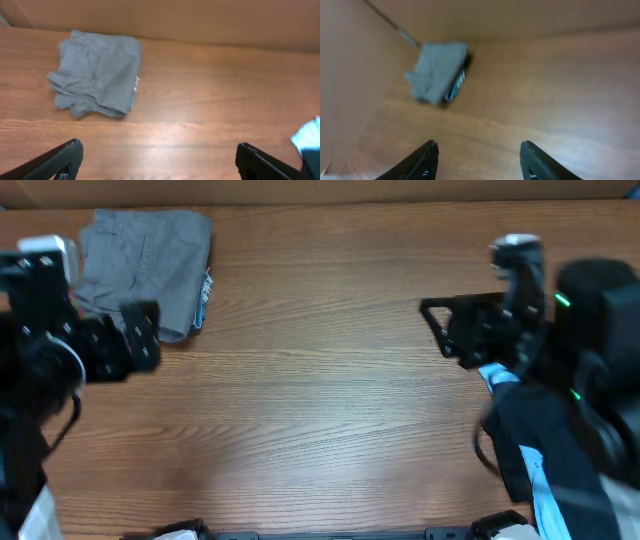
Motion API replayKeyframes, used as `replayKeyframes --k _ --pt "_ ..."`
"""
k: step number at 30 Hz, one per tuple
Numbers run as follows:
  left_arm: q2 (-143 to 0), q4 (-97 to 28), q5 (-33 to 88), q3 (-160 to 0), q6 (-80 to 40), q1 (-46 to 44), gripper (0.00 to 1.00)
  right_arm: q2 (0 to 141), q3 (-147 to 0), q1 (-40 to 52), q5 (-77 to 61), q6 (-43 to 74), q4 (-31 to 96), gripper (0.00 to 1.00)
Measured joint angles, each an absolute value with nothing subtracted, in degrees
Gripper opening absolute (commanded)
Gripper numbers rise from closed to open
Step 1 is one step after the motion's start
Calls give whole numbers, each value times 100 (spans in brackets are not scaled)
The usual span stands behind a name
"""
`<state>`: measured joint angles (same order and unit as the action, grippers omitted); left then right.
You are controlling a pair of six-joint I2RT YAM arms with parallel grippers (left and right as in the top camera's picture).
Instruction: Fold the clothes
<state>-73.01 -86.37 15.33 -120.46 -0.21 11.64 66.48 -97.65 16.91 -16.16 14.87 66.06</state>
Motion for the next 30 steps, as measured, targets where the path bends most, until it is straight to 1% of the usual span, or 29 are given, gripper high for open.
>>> replayKeyframes --k 4,8,10,11,13,14,16,17,18,25,30 --pt "-7161 -8678 1223 -12031 21 934 100 6233 -9800 1691 -1500 1494 6667 58" --pt "-7454 -7970 814 -11998 -3 937 100 6101 -9808 1691 -1457 1496 6928 58" --pt "-7802 -7684 659 -12001 -12 947 78 6125 -9808 1691 -1450 1496 7048 57" --pt "-8055 -7546 537 -12001 -64 967 58 6165 -9808 1691 -1439 1494 7126 57" --pt "-8602 -7325 263 -11998 -209 1044 34 6250 -9808 1691 -1426 1496 7255 57" --pt "-8919 -7183 128 -11998 -305 1098 27 6305 -9808 1691 -1415 1494 7330 56" --pt "-9642 -6812 -54 -11987 -440 1216 18 6412 -9808 1691 -1413 1494 7441 54" --pt "-9994 -6598 -86 -11968 -478 1271 8 6475 -9808 1691 -1413 1496 7498 54" --pt "-10348 -6394 -89 -11955 -484 1319 4 6545 -9808 1691 -1415 1498 7557 53" --pt "-12464 -5424 -23 -11883 -451 1470 4 7076 -9808 1691 -1409 1498 7854 52" --pt "-13399 -4939 82 -11876 -449 1570 4 7415 -9808 1691 -1406 1496 7985 47"
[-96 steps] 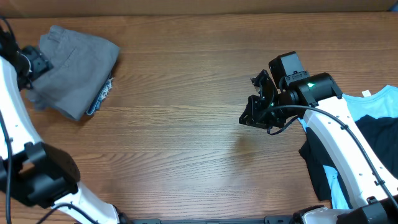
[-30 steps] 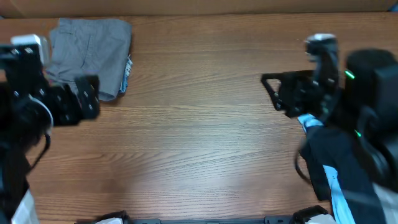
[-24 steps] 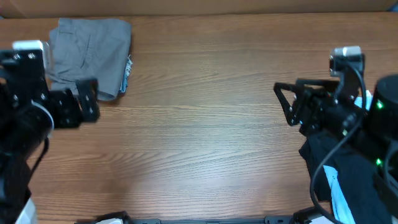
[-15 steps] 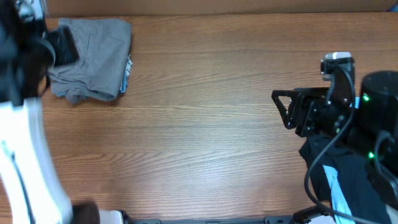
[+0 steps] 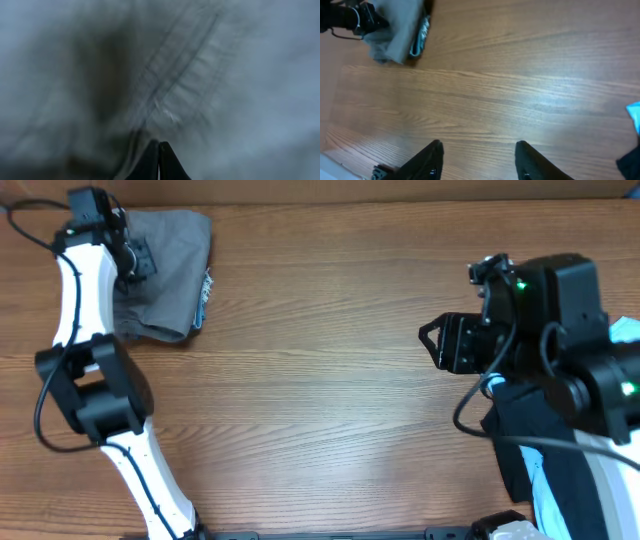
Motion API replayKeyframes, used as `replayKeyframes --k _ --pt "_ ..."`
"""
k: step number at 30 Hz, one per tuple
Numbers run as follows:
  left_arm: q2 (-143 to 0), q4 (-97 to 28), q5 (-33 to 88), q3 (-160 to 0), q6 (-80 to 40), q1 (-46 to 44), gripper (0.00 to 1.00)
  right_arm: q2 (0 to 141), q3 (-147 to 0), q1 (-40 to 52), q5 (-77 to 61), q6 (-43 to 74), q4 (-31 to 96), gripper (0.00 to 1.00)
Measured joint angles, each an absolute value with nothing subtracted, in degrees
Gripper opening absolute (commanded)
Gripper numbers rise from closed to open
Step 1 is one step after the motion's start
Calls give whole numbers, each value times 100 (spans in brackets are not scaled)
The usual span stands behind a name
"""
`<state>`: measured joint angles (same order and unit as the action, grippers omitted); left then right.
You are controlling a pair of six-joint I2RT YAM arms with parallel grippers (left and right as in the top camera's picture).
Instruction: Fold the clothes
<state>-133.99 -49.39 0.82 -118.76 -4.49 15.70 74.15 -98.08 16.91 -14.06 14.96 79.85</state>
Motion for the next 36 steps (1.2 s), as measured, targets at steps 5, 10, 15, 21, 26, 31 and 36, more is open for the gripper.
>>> replayKeyframes --k 5,10,15,21,26,31,36 --pt "-13917 -4604 270 -11887 -471 1750 7 7662 -9808 1691 -1406 1498 8038 44" --pt "-14066 -4624 565 -12038 -762 1909 4 7758 -9808 1691 -1406 1500 8047 43" --pt "-14156 -4598 996 -12114 -1004 2126 4 7758 -9808 1691 -1409 1496 8049 43" --pt "-14167 -4523 1138 -12130 -1017 2357 4 7758 -9808 1691 -1406 1500 8053 43" --pt "-14169 -4584 932 -12197 -904 2504 11 7758 -9808 1691 -1409 1505 8055 43" --pt "-14167 -4746 655 -12333 -845 2526 34 7758 -9808 1691 -1409 1586 8055 42" --pt "-14164 -5113 454 -12656 -628 2528 50 7758 -9808 1691 -1409 1621 8051 46"
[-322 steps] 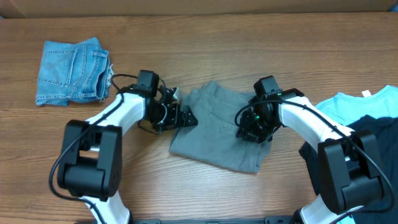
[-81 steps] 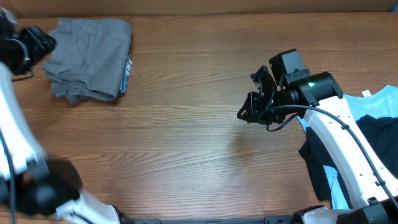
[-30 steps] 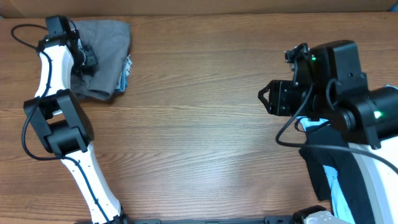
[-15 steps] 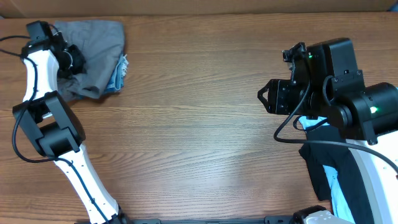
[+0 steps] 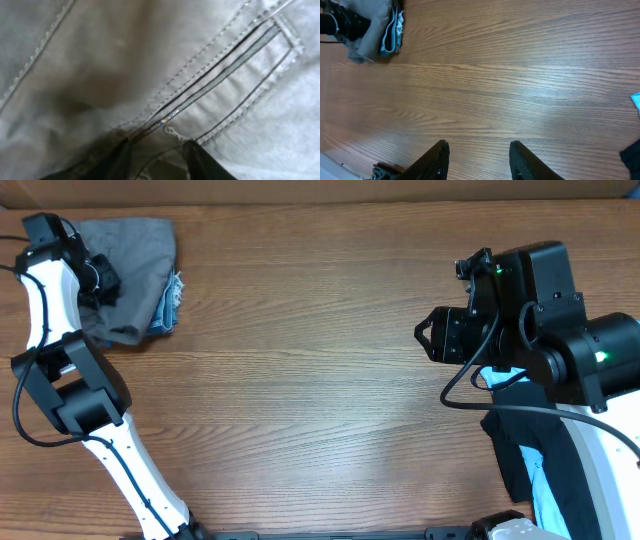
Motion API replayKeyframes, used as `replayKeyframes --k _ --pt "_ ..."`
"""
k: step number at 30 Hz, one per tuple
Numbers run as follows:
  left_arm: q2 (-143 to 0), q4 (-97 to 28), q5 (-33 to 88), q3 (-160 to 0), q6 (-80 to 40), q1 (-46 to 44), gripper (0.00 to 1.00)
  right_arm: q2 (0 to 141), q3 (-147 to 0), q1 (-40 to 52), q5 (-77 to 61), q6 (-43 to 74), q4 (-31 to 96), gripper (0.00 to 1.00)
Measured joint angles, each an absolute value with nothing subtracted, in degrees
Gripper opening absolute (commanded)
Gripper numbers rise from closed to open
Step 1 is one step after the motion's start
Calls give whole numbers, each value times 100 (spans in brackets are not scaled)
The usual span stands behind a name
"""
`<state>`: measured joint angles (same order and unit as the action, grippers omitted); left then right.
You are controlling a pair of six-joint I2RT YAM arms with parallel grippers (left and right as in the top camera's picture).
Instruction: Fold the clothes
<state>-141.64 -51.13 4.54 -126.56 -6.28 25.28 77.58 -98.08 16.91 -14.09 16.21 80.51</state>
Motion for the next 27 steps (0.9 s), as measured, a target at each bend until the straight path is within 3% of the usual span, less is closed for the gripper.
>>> replayKeyframes --k 7,13,18,20,21,23,25,27 --pt "-13633 -5616 106 -12947 -377 2547 51 7758 -9808 1691 -1402 1645 7933 54" --pt "-11824 -6438 191 -13032 -130 2213 52 7758 -9808 1691 -1380 1647 7516 57" --pt "-10071 -7522 370 -13222 217 1293 68 7710 -9808 1691 -1205 1640 6971 59" --pt "-9507 -7885 447 -13260 351 792 84 7607 -9808 1691 -1155 1612 6713 62" --pt "-9279 -8051 456 -13264 392 565 99 7516 -9806 1691 -1129 1586 6580 66" --pt "-8849 -8357 366 -13270 467 62 100 7255 -9808 1691 -1074 1544 6407 74" --pt "-8517 -8643 141 -13270 429 -482 100 6936 -9808 1691 -967 1514 6324 100" --pt "-8272 -8890 -126 -13270 309 -1035 100 6580 -9808 1691 -825 1483 6296 100"
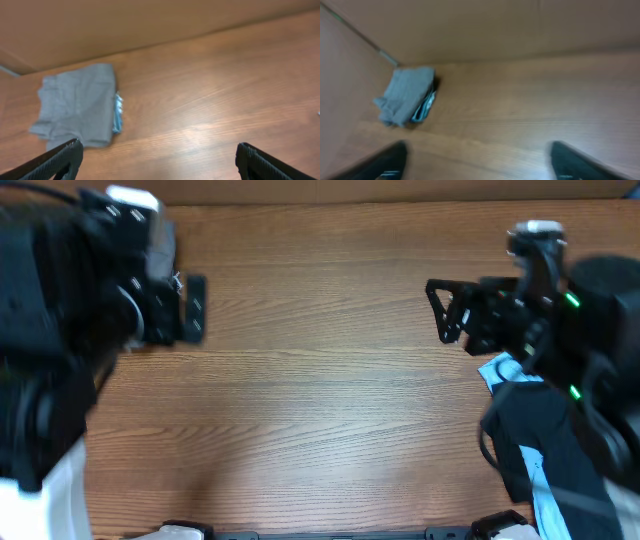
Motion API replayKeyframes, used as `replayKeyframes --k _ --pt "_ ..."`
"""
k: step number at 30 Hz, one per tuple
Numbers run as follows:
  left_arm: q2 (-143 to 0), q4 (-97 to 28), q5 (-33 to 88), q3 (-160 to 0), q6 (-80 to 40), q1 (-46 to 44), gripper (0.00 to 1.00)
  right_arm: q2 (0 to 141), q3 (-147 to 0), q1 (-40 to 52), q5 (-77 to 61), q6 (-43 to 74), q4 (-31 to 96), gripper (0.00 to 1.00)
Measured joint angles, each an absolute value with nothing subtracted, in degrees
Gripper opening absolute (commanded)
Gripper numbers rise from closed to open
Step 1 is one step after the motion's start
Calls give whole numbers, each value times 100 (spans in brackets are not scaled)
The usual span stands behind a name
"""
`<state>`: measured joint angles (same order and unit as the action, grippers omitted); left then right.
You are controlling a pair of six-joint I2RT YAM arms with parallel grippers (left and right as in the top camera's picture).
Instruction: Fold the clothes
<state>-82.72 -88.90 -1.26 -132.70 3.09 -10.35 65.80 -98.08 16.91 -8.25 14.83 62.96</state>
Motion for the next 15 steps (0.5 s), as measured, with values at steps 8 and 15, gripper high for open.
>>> replayKeyframes --k 8,15 --pt "-7664 -9673 -928 -13268 -552 -2410 100 5614 -9826 1691 -467 1483 6455 100" --pt "-7614 -9673 -1079 -13249 -766 -2440 100 5666 -9826 1691 -403 1476 7076 100"
